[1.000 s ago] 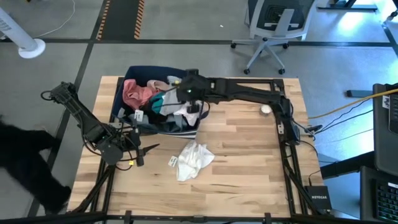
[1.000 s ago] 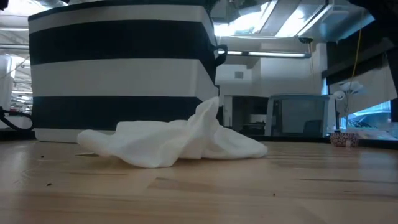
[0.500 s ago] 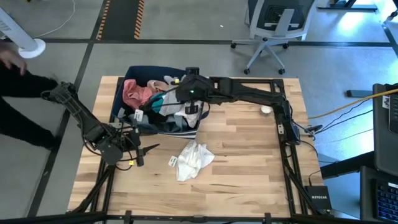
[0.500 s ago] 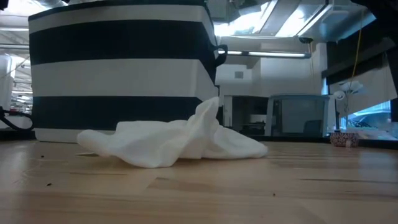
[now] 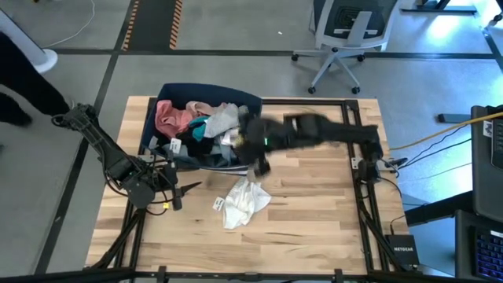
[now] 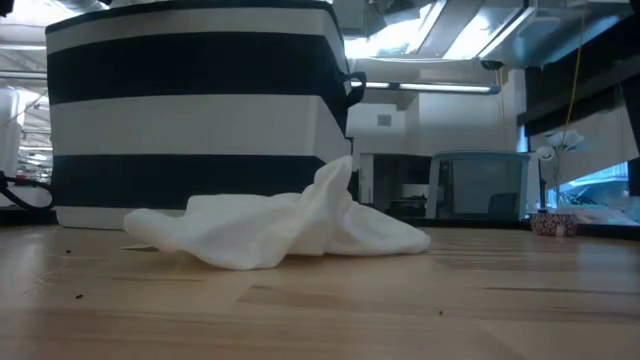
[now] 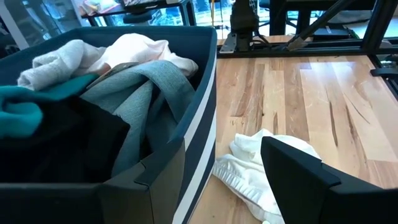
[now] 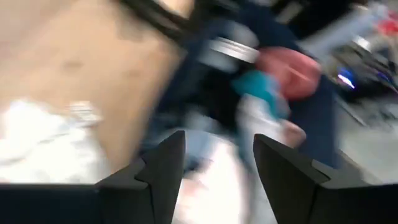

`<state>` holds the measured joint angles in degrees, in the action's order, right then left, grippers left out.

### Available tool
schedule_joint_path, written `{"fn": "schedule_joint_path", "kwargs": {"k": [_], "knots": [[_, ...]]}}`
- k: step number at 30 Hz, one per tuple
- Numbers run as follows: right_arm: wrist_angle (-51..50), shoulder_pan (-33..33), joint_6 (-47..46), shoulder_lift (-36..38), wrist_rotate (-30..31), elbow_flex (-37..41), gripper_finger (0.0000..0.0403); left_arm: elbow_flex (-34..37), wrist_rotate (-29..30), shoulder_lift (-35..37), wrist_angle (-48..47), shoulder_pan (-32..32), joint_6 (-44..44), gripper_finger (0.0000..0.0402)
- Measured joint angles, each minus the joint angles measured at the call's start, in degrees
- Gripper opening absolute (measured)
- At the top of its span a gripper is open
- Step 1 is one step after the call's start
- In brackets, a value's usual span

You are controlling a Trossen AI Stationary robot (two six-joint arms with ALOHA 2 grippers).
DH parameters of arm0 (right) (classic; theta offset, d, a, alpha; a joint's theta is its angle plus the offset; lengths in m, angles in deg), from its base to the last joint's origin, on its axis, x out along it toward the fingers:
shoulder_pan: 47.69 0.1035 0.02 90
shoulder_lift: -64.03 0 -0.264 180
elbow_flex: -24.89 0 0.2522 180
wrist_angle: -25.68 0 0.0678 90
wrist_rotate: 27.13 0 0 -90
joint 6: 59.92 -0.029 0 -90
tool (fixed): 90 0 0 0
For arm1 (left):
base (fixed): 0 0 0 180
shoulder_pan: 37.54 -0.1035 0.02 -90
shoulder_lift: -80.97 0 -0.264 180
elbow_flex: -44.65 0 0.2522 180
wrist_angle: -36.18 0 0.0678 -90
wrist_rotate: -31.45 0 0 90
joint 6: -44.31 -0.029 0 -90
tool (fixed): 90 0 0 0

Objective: Sort clothes
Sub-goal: Put the white underwear into the blue laundry organizer

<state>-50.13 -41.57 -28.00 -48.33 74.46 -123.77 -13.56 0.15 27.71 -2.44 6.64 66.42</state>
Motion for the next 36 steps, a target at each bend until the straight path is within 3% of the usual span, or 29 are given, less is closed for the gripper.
{"fn": "schedule_joint_path", "kwargs": {"k": [7, 12, 16, 25, 36], "knots": [[-0.5, 12.8, -0.5, -1.3, 2.4, 6.4, 0.0208, 0.0, 0.0, 0.0, 0.2, 0.0, 0.4, 0.0208], [4.2, 19.2, -4.3, -1.3, 6.9, 19.6, 0.0208, 0.0, 0.0, 0.0, 0.3, 0.0, 0.9, 0.0208], [13.8, 21.9, -4.2, -1.4, 7.2, 32.1, 0.0208, 0.0, -0.5, 0.0, 0.3, 0.0, 2.9, 0.0208], [25.4, 21.5, -2.6, -1.4, 8.4, 49.7, 0.0209, 0.0, -0.7, 0.0, 0.2, 0.0, 1.9, 0.0208], [36.9, 17.7, 3.8, -6.8, 7.0, 52.2, 0.0209, 0.0, -0.7, 0.0, 0.2, 0.0, 1.9, 0.0208]]}}
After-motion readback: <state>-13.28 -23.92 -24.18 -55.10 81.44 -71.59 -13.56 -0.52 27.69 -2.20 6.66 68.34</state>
